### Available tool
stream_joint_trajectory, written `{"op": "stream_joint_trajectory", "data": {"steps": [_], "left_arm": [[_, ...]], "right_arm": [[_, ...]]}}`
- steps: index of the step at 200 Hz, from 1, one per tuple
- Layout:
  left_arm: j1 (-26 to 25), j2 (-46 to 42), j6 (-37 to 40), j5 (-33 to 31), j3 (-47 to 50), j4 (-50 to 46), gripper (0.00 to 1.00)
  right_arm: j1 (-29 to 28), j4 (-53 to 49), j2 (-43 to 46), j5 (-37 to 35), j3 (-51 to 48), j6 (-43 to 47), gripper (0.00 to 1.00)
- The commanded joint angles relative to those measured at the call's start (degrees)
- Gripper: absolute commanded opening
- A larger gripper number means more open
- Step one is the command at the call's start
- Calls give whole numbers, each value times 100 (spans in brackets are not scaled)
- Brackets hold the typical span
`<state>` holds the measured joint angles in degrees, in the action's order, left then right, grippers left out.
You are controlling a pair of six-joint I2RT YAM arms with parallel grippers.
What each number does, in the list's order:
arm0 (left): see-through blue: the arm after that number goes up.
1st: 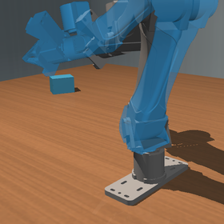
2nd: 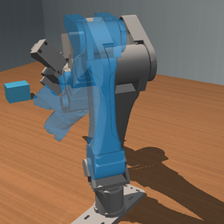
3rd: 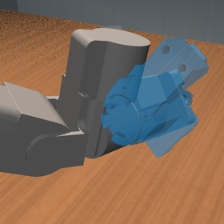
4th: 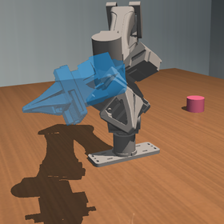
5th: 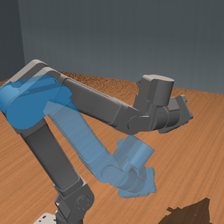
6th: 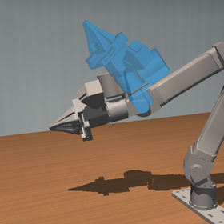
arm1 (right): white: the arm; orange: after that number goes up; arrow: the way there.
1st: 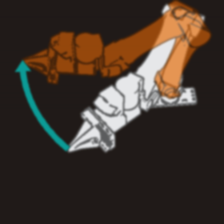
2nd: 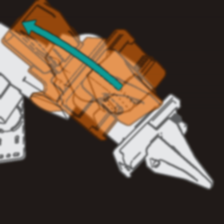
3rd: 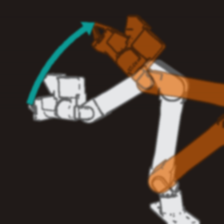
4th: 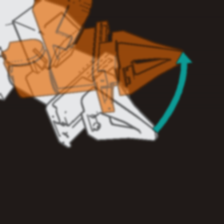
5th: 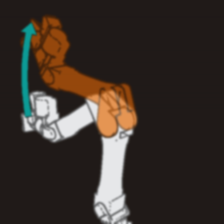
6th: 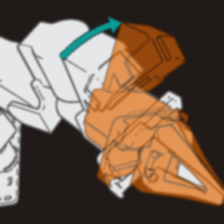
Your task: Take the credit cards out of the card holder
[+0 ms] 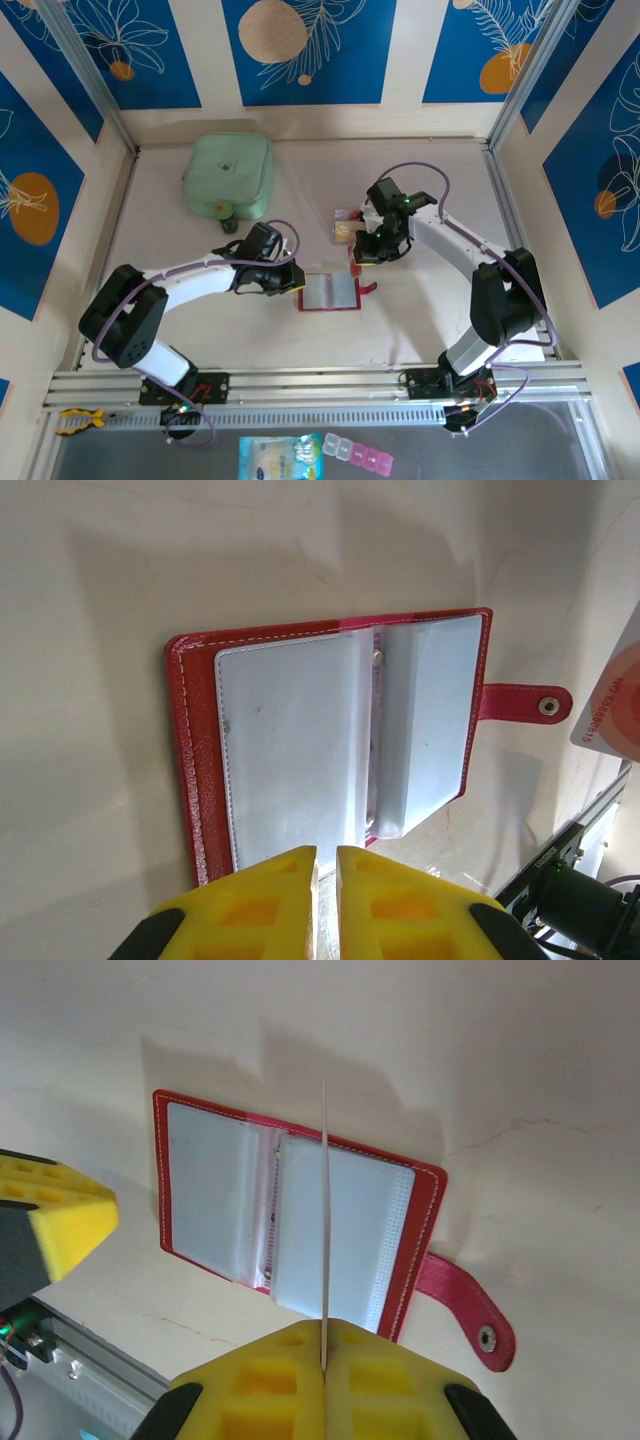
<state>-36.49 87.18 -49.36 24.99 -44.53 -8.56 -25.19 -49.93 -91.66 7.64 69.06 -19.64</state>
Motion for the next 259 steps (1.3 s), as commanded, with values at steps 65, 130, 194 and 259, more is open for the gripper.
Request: {"op": "stream_joint_trajectory", "data": {"steps": [65,130,194,259], "left_arm": [[70,-295,97,-175,14,-262,16],[151,-498,251,-355,-16,-403,16],[195,-439,252,-277,76,-287,18],[279,-403,185,-211,147,-202,19]], "right_arm": [[287,-38,180,-222,221,1606,0],[249,143,57,-900,324,3717,0],[507,-322,-627,-1226,1350,5280,0],[450,-881,-1725,-1412,2914,6518,0]]}}
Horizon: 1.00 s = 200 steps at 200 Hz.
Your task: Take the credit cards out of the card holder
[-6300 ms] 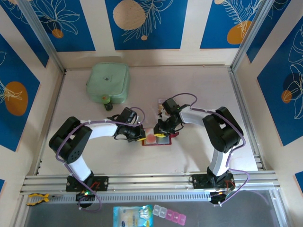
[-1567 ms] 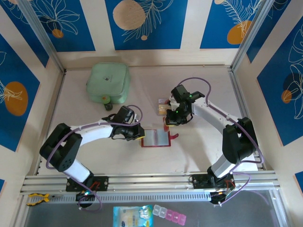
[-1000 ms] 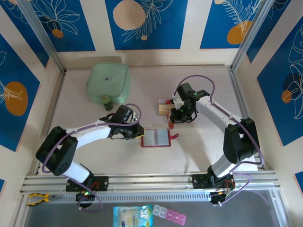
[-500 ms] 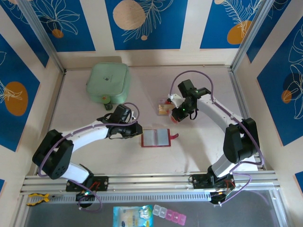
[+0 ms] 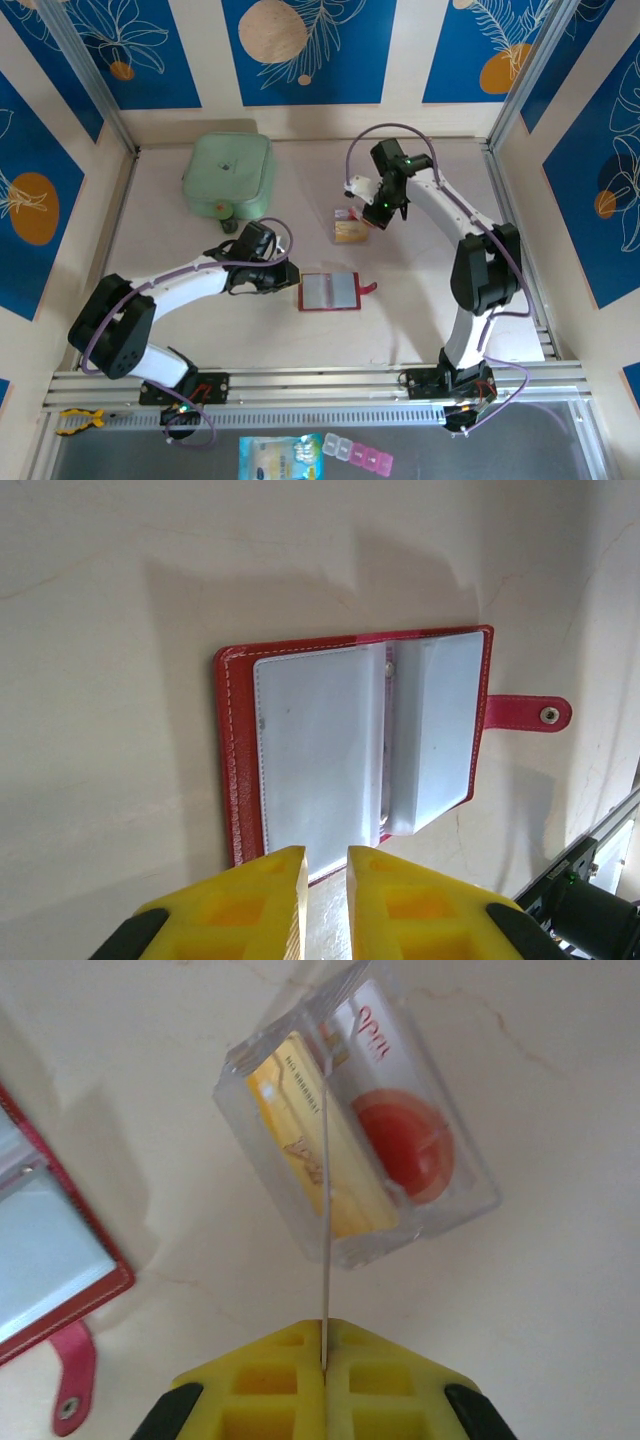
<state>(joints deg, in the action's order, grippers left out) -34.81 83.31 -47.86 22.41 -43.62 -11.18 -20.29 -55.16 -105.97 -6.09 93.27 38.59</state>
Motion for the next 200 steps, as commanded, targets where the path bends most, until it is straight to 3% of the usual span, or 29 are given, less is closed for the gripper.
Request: {"op": "stream_joint_trajectory", "data": {"steps": [1,51,124,200], "left_arm": [[108,-16,28,50,55,57,19],[167,-8,79,55,0,-55,19],[213,18,4,78,83,46,19],[237,-65,2,83,109,11,20]], "right_arm": [[-42,-361,-311,-45,509,708,0],[-75,-452,-914,-123,1200,1169,0],[-65,-226,-1247,-32,1149,1343,0],[-111,-268,-924,-13,1249,1371,0]]}}
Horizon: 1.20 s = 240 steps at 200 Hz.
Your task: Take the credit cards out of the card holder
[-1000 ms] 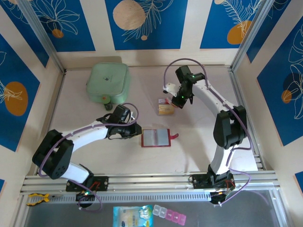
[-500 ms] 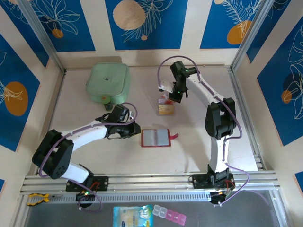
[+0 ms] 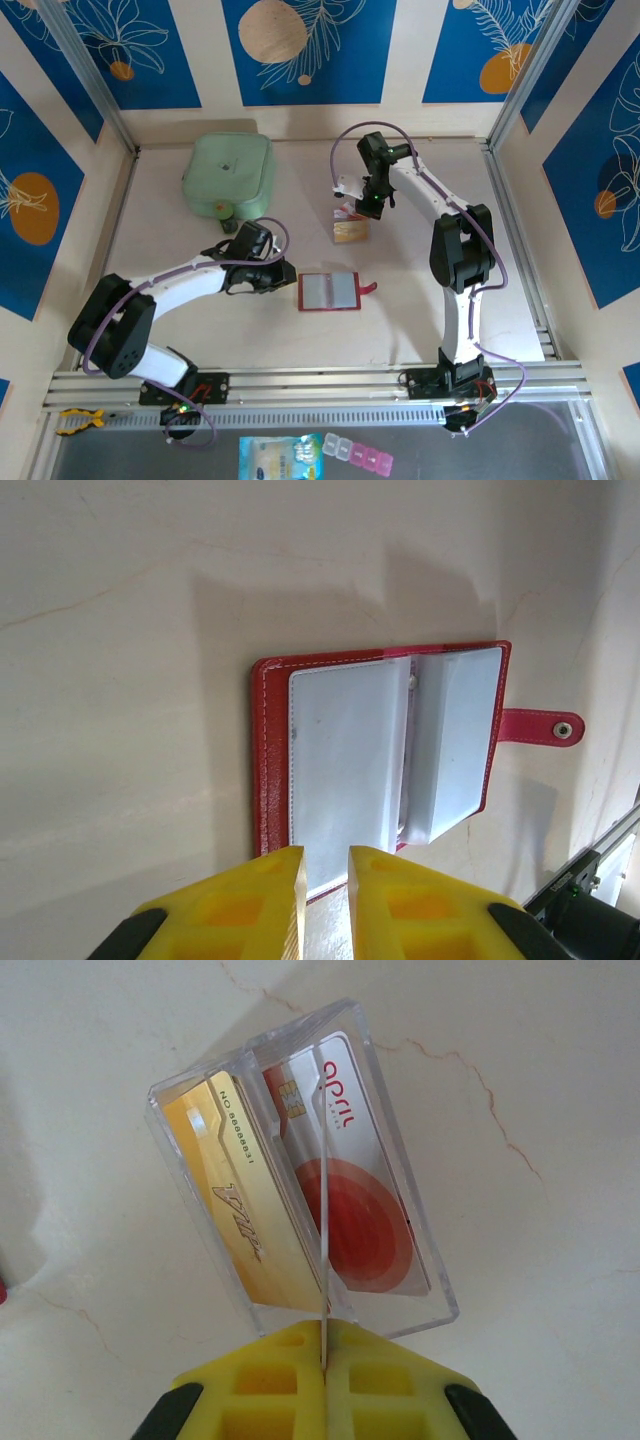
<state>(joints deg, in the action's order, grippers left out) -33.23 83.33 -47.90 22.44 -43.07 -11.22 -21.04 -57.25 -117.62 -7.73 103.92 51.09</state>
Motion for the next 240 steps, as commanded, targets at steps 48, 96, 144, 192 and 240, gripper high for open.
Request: {"op": "stream_joint_trajectory", "data": {"steps": [48,96,144,192,240], "left_arm": [[82,-53,-22,103,36,50,20],[87,-71,-9,107,35,16,20],[84,-54,-9,103,66,17,20],[89,-40,-20,107,79,36,21],[98,-80,17,86,40,-8,24]], "right_arm": [[-52,-138,358,112,427,182,0],[-22,2,267,87,395,260,0],[98,144,37,279,177,347,0],[112,188,-112,341,-164,341,0],[105,258,23,318,-179,236,18]]}}
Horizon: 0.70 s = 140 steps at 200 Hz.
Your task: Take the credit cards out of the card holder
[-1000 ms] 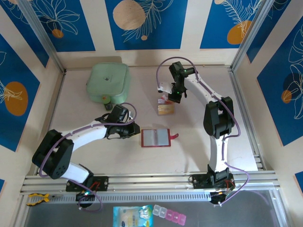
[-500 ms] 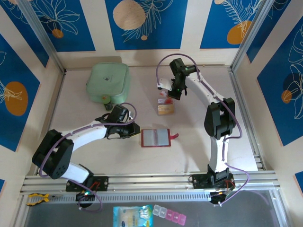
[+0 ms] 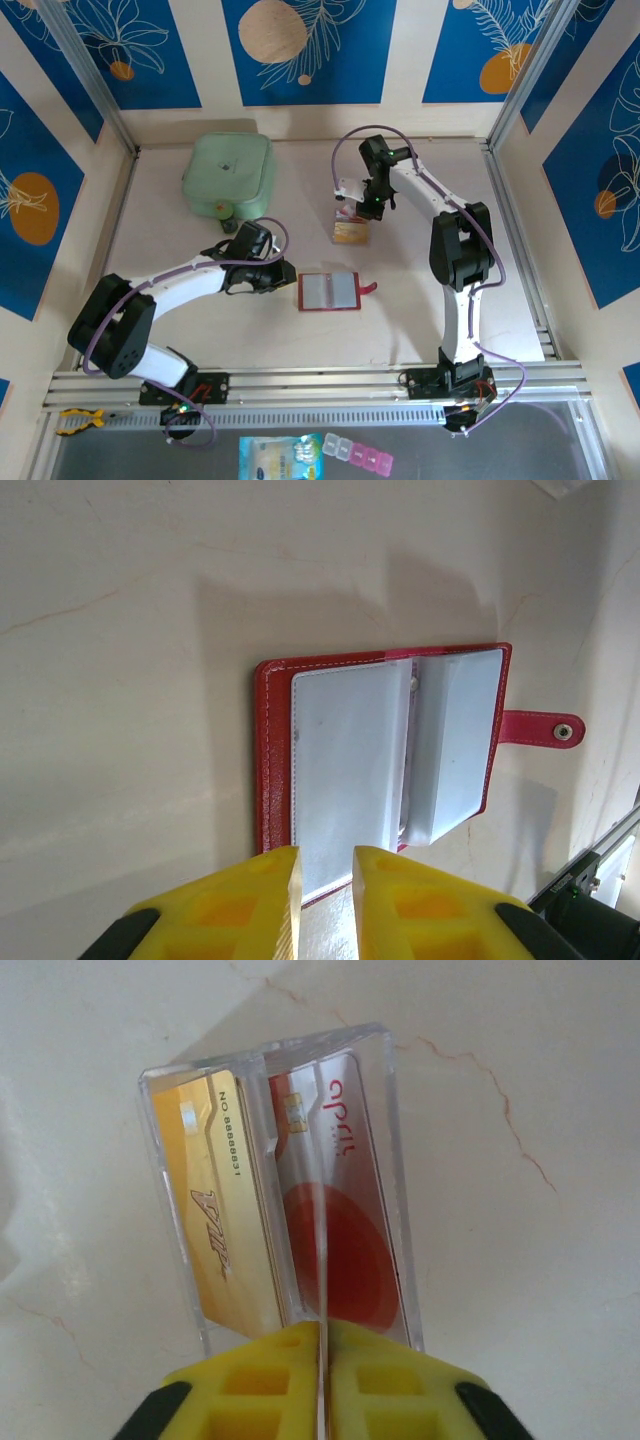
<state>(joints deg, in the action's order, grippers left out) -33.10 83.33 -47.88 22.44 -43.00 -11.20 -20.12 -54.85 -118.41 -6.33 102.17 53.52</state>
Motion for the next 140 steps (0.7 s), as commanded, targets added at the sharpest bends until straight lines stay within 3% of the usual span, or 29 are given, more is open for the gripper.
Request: {"op": "stream_joint_trajectory", "data": {"steps": [1,47,79,98,115,126,140], "left_arm": [[89,-80,19,86,31,-16,24],[264,-97,301,-21,-182,-284,31],[472,-182,809,-503,-391,-701,48],[654,-212,1113,-829,-478,-870,60],[839,-229,1364,-1171,-554,-1055,72],[968,-271,1490,-1406,-577,-1156,86],[1112,-333,1640,-1707,-572,-1233,100]], "right_arm": [[11,27,105,172,-4,-12,18],[66,374,595,-9,-155,-283,21],[130,776,1023,-60,-497,-989,23],[139,1057,1308,-137,-887,-1472,30],[131,1332,1587,-247,-1284,-1946,43],[138,1524,1776,-324,-1580,-2231,46],[162,1836,2062,-449,-2012,-2602,64]]}}
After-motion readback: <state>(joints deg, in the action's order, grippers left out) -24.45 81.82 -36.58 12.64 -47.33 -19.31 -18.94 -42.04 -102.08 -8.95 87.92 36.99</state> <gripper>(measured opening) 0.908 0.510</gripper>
